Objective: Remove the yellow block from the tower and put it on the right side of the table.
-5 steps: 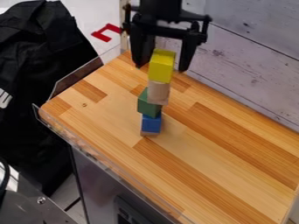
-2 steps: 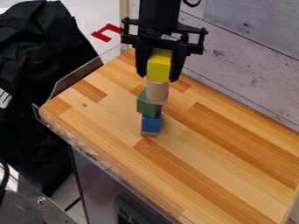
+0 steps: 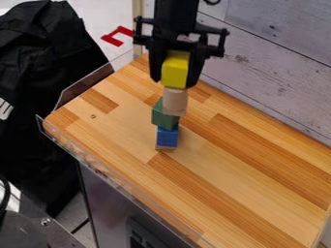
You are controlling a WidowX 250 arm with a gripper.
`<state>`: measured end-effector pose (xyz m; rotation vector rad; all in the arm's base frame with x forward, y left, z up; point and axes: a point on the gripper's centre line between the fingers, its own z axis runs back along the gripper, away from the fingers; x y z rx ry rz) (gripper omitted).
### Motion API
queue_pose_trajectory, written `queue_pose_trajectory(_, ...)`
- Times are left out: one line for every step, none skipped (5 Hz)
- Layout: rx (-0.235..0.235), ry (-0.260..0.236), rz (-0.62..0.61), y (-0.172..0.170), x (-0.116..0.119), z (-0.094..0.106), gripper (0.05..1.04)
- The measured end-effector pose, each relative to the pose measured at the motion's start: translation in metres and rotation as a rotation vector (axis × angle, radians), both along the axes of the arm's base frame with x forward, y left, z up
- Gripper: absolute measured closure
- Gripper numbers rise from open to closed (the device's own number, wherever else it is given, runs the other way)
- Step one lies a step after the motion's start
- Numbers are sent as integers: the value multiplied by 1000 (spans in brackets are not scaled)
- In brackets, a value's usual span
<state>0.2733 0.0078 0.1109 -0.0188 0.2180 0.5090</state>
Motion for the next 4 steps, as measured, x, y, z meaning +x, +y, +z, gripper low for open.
queue_pose_trajectory(35,-68,-15,-4,9,25,490)
queue_pose_trajectory(52,-106,-38,-7,15,36,490)
queue_pose_trajectory(52,-114,-91,-22,18,37,490)
queue_pose_trajectory(-3,-49,-192,-57,24,8,490)
